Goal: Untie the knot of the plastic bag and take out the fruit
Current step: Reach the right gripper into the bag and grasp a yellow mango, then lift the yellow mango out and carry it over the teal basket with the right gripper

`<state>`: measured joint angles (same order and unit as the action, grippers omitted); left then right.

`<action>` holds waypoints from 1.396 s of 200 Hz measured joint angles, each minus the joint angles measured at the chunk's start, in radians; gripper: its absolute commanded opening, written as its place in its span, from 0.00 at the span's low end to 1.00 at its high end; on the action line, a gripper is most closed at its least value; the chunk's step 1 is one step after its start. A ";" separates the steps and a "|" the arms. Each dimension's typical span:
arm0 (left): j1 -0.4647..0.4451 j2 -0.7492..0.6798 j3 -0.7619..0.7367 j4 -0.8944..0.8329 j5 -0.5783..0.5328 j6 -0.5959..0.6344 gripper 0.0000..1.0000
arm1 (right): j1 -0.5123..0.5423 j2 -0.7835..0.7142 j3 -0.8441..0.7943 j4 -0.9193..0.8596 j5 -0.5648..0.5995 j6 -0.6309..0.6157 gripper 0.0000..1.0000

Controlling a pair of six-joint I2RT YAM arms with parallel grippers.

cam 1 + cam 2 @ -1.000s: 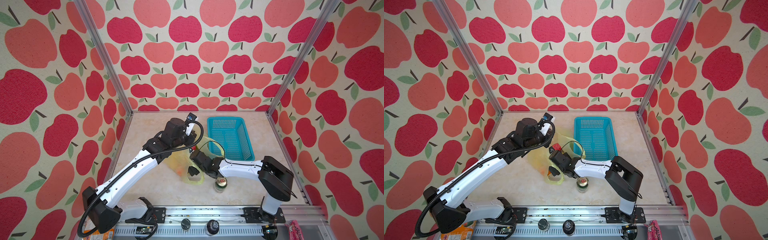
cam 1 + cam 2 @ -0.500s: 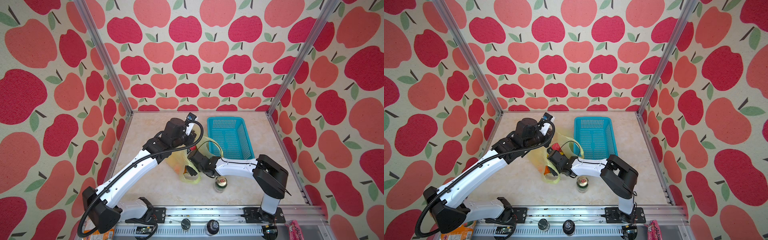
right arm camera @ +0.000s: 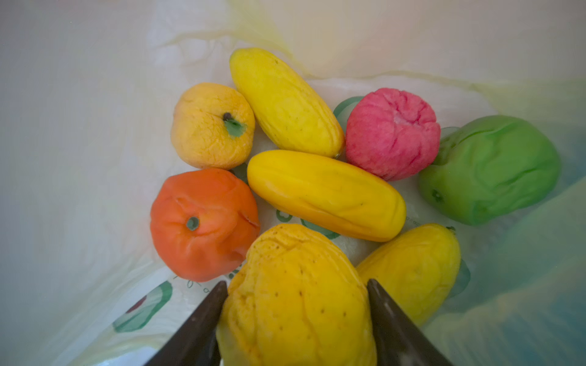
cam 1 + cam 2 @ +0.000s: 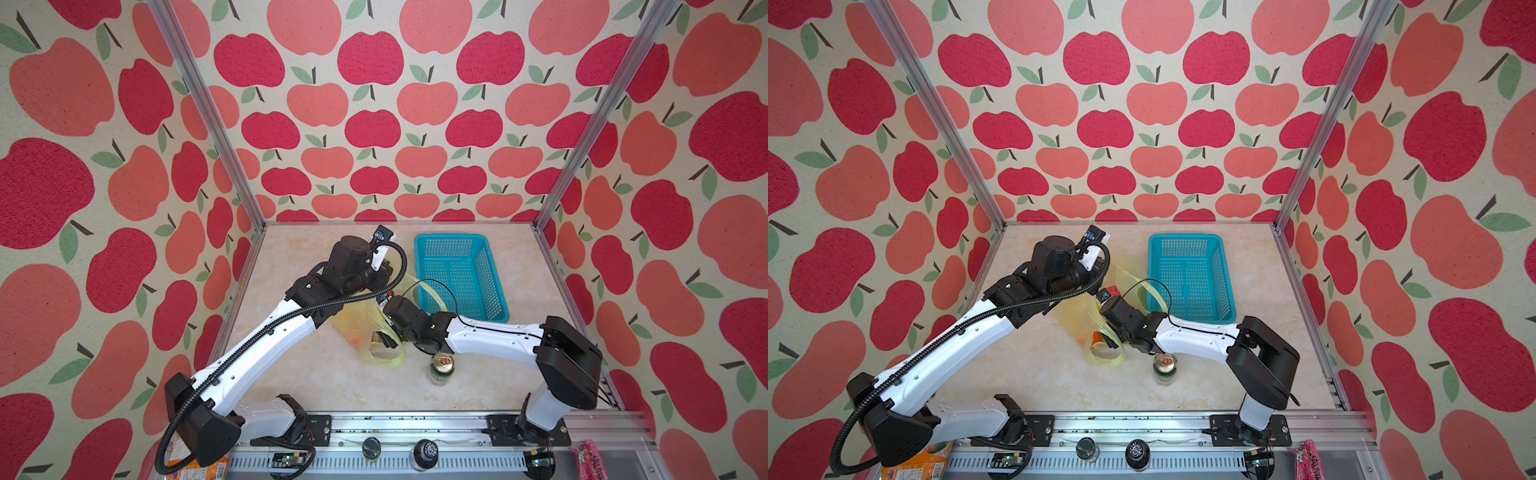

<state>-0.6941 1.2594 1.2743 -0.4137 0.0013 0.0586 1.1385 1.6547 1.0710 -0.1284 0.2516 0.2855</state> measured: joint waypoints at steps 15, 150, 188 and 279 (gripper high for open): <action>0.000 -0.001 0.000 0.000 0.000 0.000 0.00 | 0.000 -0.042 0.000 0.000 0.001 -0.008 0.38; 0.011 -0.035 -0.018 0.006 -0.014 -0.001 0.00 | -0.001 -0.587 -0.186 0.059 -0.023 -0.151 0.27; 0.018 -0.026 -0.018 0.006 -0.047 -0.001 0.00 | -0.043 -0.649 -0.127 0.076 0.002 -0.245 0.24; 0.027 0.023 0.019 0.003 -0.064 0.001 0.00 | -0.468 -0.513 -0.050 0.209 0.054 -0.197 0.17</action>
<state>-0.6670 1.2827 1.2930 -0.4110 -0.0628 0.0597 0.6708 1.1416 1.0206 0.0807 0.3054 0.0883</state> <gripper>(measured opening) 0.046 0.633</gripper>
